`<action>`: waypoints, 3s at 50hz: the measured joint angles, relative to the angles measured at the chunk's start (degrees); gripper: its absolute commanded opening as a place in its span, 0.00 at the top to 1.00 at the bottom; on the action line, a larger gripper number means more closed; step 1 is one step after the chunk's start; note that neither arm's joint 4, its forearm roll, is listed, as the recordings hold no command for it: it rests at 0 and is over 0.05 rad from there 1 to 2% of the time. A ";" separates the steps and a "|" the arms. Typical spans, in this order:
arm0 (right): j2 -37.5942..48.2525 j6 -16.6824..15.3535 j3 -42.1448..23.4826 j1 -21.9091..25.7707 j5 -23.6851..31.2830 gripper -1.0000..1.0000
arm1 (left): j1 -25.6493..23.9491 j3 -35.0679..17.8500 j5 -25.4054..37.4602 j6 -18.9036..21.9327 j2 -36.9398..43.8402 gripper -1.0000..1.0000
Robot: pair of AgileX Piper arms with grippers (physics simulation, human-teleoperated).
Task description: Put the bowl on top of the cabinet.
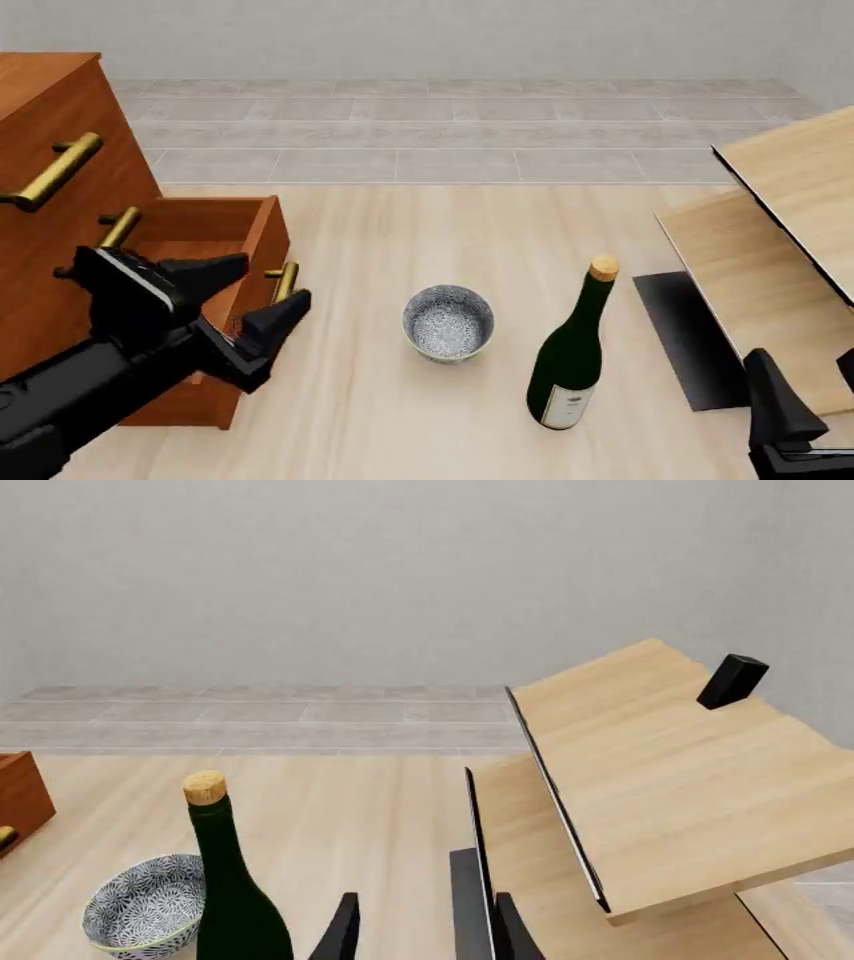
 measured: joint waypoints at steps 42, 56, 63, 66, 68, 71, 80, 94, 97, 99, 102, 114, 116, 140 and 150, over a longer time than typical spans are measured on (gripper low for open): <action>0.00 0.00 0.00 0.00 0.00 0.00 | -5.81 -17.71 2.65 -4.22 26.92 0.00; 0.00 0.00 0.00 0.00 0.00 0.00 | -4.83 -21.65 2.40 -6.33 34.84 0.00; 0.00 0.00 0.00 0.00 0.00 0.00 | -4.35 -23.40 2.15 -7.12 38.20 0.00; 0.00 0.01 0.00 0.00 0.00 0.00 | -4.30 -23.95 2.02 -7.32 39.29 0.00; 0.00 0.00 0.00 0.00 0.00 0.00 | -4.31 -24.25 1.93 -7.42 39.87 0.00; 0.00 0.00 0.00 0.00 0.00 0.00 | -4.49 -24.58 1.75 -7.65 40.56 0.00; 0.00 0.00 0.00 0.00 0.00 0.00 | -4.31 -25.77 1.02 -7.90 43.17 0.00; 0.00 0.00 0.00 0.00 0.00 0.00 | -3.23 -27.77 0.13 -7.83 47.08 0.00; 0.00 0.00 0.00 0.00 0.00 0.00 | -2.92 -28.14 -0.14 -7.76 47.91 0.00; 0.00 0.00 0.00 0.00 0.00 0.00 | -2.72 -28.37 -0.32 -7.68 48.46 0.00; 0.00 0.00 0.00 0.00 0.00 0.00 | -2.47 -28.68 -0.60 -7.53 49.28 0.00; 0.00 0.00 0.00 0.00 0.00 0.00 | -1.47 -30.04 -1.99 -6.65 52.93 0.00; 0.00 0.00 0.00 0.00 0.00 0.00 | -1.34 -30.28 -2.18 -6.52 53.47 0.00; 0.00 0.00 0.00 0.00 0.00 0.00 | -0.89 -32.00 -3.69 -5.06 57.85 0.00; 0.00 0.00 0.00 0.00 0.00 0.00 | -0.91 -32.71 -4.35 -4.39 60.08 0.00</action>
